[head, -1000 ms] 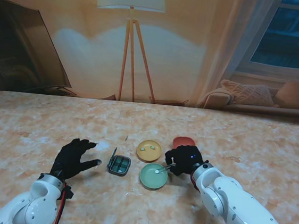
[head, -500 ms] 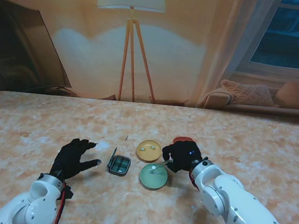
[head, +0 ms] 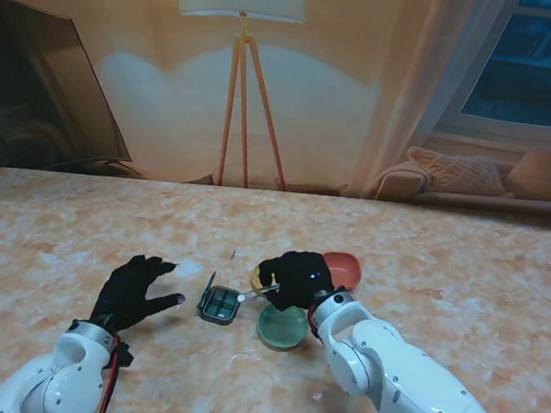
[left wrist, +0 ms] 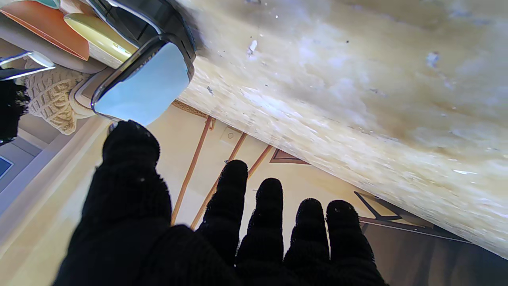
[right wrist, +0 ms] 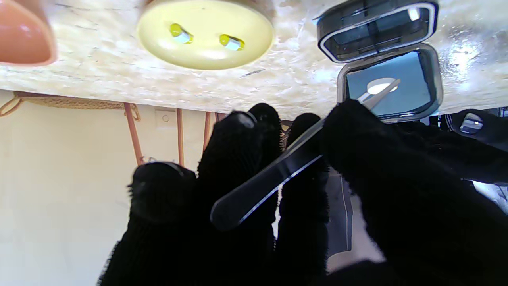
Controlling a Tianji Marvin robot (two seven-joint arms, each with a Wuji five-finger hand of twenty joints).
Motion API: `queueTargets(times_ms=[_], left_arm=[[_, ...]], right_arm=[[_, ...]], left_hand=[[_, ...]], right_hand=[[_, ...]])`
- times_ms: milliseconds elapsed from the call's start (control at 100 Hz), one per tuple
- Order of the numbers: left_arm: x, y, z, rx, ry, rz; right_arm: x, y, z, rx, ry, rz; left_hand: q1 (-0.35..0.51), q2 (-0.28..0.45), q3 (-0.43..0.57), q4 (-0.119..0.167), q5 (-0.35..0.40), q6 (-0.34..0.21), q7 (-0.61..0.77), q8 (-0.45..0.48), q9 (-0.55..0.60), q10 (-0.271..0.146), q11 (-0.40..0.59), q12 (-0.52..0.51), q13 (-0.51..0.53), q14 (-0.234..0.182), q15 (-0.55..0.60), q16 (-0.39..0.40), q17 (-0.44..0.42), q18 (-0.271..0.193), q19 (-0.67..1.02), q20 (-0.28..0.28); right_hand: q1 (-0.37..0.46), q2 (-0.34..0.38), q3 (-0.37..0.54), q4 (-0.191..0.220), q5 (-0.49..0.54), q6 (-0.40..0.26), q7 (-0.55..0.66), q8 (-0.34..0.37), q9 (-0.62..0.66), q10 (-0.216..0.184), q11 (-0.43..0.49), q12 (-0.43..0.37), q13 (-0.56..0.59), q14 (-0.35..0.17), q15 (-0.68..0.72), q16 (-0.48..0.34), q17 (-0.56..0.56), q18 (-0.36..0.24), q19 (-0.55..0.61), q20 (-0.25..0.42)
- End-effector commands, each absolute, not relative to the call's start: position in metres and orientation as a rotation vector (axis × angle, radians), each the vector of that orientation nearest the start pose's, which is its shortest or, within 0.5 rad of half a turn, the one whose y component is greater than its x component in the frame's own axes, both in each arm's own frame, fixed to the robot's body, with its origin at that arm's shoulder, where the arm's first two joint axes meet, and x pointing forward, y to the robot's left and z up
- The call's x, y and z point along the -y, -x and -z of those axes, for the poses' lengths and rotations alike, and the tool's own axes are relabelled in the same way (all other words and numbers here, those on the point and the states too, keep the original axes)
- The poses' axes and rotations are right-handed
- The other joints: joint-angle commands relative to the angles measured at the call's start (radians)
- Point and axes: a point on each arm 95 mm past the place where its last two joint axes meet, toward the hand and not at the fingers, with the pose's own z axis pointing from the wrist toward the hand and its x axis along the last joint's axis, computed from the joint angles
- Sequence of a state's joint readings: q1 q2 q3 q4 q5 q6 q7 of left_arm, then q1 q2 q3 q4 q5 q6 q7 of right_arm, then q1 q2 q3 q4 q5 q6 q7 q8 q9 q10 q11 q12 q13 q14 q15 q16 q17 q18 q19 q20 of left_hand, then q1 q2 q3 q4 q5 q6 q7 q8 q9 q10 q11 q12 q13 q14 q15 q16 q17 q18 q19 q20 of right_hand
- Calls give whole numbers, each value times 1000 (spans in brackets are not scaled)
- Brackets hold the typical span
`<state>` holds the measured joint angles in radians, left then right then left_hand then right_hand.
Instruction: Refill the pill box with tweezers
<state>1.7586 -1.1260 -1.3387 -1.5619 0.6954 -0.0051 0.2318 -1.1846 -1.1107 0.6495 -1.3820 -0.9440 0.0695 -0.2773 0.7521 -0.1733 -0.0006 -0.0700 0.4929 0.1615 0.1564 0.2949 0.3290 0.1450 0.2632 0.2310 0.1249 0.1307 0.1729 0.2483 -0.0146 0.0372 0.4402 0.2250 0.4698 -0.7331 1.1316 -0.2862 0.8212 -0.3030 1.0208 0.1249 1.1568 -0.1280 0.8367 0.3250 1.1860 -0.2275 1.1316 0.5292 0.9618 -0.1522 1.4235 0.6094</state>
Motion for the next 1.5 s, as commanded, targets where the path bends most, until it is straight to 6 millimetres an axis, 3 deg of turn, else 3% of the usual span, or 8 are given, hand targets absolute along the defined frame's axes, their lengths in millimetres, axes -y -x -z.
queueTargets(times_ms=[0,610,1080,1490], left_arm=[[-51,-350,374,-1118,1589,1561],[-54,-347,374,-1104,1592,1562],[-54,-347,375,-1091,1600,1564],[-55,-346,375,-1087,1603,1561]], right_arm=[[-137,-420,337,-1646,-869,-1676],[-154,-422,371,-1642,-1019,-1657],[-158,-426,376,-1638,-1058,-1643],[-150,-429,370,-1612,-1049,-1638]], left_hand=[[15,28,-18,23,22,-2,-6,-7,8,-11,3,7,-4,-19,1,5,-10,-35,1,13],[16,29,-18,23,23,-3,-5,-6,9,-8,2,6,-3,-18,1,6,-10,-33,1,13],[25,36,-16,23,28,-3,-4,-6,13,-10,6,8,-1,-20,6,7,-9,-38,6,16],[19,35,-20,23,30,8,-7,-10,12,-9,5,8,-3,-19,6,6,-11,-37,9,17]], right_hand=[[62,55,50,23,77,-109,105,44,28,74,27,-7,12,-88,24,20,19,-65,25,13],[70,51,43,21,46,-95,90,38,1,70,8,-11,-18,-78,10,15,-9,-60,4,9],[59,4,62,4,-97,-47,43,46,-139,72,-53,26,-162,-41,-37,-68,-138,-42,-93,-16],[50,19,55,1,-57,-60,55,46,-101,65,-41,29,-130,-57,-14,-61,-121,-50,-69,-7]])
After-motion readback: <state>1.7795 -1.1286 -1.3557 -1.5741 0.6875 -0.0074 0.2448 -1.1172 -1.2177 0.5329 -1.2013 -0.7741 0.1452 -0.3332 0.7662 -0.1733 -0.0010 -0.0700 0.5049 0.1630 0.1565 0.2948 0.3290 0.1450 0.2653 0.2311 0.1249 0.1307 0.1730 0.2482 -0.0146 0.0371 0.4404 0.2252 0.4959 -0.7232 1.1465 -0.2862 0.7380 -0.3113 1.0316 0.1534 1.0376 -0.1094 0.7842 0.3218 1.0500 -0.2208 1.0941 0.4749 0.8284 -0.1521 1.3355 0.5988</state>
